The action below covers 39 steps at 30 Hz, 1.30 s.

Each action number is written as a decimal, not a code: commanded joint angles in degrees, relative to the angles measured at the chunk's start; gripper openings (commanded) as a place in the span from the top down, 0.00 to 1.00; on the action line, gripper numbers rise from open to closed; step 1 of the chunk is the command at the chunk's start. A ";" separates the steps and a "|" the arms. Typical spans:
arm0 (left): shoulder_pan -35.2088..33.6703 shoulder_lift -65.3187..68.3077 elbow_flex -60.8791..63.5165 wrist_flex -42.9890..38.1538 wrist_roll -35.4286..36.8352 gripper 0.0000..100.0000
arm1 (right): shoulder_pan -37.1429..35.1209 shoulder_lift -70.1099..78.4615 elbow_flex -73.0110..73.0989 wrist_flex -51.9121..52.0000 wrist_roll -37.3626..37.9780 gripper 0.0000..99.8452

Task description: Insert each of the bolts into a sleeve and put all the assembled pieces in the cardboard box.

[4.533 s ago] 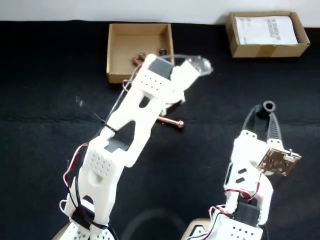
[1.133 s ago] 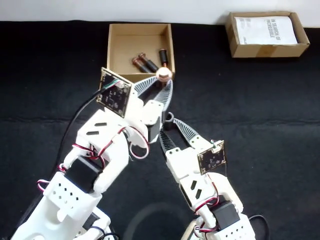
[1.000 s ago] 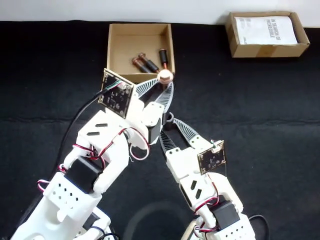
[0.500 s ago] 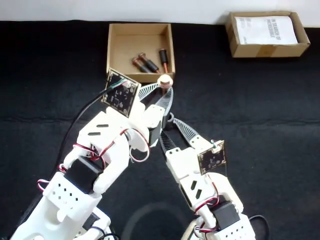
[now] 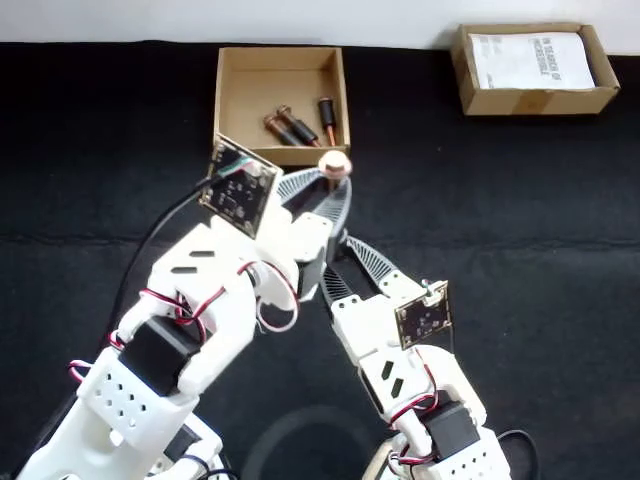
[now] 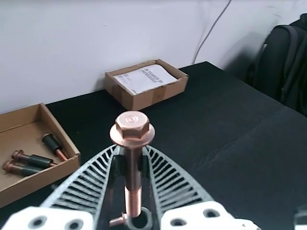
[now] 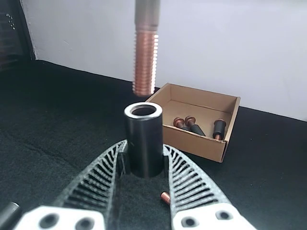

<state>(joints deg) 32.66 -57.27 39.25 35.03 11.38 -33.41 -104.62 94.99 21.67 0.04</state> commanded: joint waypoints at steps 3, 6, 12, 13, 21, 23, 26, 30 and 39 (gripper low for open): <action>1.98 -0.22 -2.86 0.18 0.44 0.99 | -0.40 -0.13 8.22 0.22 0.70 0.99; 1.54 -0.22 -2.59 0.18 0.44 0.99 | -0.31 -0.13 8.22 0.22 0.70 0.99; 1.45 -0.22 -1.54 2.02 0.26 0.99 | -0.31 -0.22 8.22 0.22 0.70 0.99; 1.45 -0.22 -0.75 2.02 0.26 0.99 | -0.31 -0.22 8.22 0.22 0.79 0.99; 1.36 -0.22 4.26 1.85 0.35 0.99 | -0.22 -0.22 8.22 0.04 0.79 0.99; 1.36 -0.22 5.41 1.85 0.35 0.99 | -0.22 -0.22 8.22 -0.04 0.79 0.99; 1.45 -0.22 7.25 1.85 0.35 0.99 | -0.13 -0.22 8.22 -0.04 0.79 0.99; 1.45 -0.22 8.84 2.02 0.18 0.99 | -0.13 -0.22 8.22 -0.04 0.79 0.99; -4.70 -0.13 1.45 18.11 0.09 0.85 | -0.13 -0.31 8.22 -0.13 5.01 0.99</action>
<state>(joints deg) 29.67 -57.36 45.93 45.05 11.47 -33.67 -104.53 94.99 21.76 3.30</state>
